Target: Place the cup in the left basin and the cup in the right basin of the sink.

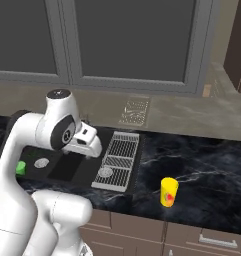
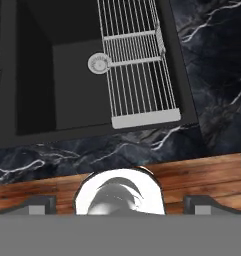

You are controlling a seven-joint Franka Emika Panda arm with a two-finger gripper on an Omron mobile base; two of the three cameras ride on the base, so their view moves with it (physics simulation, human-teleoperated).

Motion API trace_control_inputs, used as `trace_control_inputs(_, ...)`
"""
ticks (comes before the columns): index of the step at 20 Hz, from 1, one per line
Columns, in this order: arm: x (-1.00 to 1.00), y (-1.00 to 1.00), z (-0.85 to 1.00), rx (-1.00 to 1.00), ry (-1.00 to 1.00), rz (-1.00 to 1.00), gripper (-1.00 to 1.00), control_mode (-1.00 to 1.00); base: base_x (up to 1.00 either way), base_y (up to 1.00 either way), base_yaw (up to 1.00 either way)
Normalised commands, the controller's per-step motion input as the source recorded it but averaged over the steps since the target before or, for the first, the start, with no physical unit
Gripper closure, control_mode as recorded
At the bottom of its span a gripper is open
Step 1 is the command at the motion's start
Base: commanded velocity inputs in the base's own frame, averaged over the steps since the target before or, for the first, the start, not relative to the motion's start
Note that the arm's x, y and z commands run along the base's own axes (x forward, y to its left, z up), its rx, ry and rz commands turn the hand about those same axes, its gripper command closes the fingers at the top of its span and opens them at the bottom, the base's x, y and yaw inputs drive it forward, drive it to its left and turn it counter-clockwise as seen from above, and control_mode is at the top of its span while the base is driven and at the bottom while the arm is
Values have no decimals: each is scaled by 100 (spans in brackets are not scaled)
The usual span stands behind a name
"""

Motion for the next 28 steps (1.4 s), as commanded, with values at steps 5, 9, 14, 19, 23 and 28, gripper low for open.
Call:
trace_control_inputs(5,0,-84,24,4,34,-10,-100,-100,0,0,0)
trace_control_inputs(9,0,-68,0,0,36,-17,-100,-100,0,0,0)
trace_control_inputs(14,4,-45,-25,-8,14,-4,-100,-100,0,0,0)
trace_control_inputs(19,1,-44,-49,-14,0,1,-100,-100,0,0,0)
trace_control_inputs(23,8,-50,-63,-11,-6,3,-100,-100,0,0,0)
trace_control_inputs(28,-3,-51,-25,-3,-21,8,-100,-100,0,0,0)
